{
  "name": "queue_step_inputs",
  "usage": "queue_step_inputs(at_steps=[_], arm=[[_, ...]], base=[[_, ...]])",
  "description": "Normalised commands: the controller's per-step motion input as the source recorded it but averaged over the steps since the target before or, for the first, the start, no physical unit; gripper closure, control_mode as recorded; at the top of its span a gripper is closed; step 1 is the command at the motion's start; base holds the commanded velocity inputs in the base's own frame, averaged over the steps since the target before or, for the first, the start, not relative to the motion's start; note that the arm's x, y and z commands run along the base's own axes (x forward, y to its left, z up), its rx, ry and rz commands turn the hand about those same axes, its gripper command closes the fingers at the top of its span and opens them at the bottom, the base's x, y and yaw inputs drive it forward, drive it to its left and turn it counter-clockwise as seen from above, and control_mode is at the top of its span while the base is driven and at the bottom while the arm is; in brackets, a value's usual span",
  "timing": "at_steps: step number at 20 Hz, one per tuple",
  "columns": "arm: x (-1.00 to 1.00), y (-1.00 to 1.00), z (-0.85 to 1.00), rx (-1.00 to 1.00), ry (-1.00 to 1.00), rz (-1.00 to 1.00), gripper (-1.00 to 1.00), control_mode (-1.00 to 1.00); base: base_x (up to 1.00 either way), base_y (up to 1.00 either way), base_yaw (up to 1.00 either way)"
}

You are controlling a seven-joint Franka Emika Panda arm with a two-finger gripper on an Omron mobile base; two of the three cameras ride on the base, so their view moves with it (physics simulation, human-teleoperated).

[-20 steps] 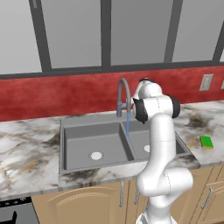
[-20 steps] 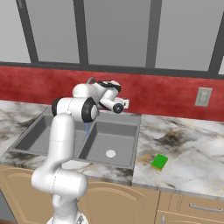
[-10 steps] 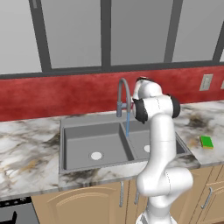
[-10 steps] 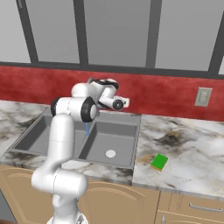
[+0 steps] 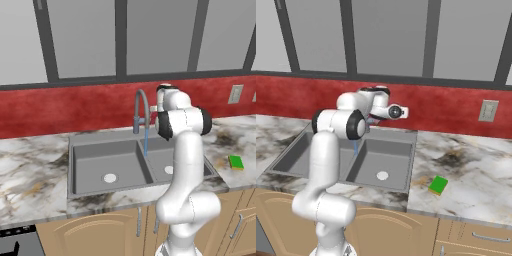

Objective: Soak the sponge with water for a few seconds and then drop it inside the sink.

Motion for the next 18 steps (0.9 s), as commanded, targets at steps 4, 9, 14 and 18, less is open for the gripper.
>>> queue_step_inputs(at_steps=[4,9,14,18], arm=[[-0.42,-0.33,0.16,0.00,0.00,0.00,-1.00,-1.00],[-0.50,-0.30,0.02,0.00,0.00,0.00,-1.00,-1.00],[-0.58,-0.19,0.01,0.00,0.00,0.00,-1.00,-1.00],[-0.61,-0.11,0.11,0.00,0.00,0.00,-1.00,-1.00]], base=[[0.00,0.00,0.00],[0.00,0.00,0.00],[0.00,0.00,0.00],[0.00,0.00,0.00]])
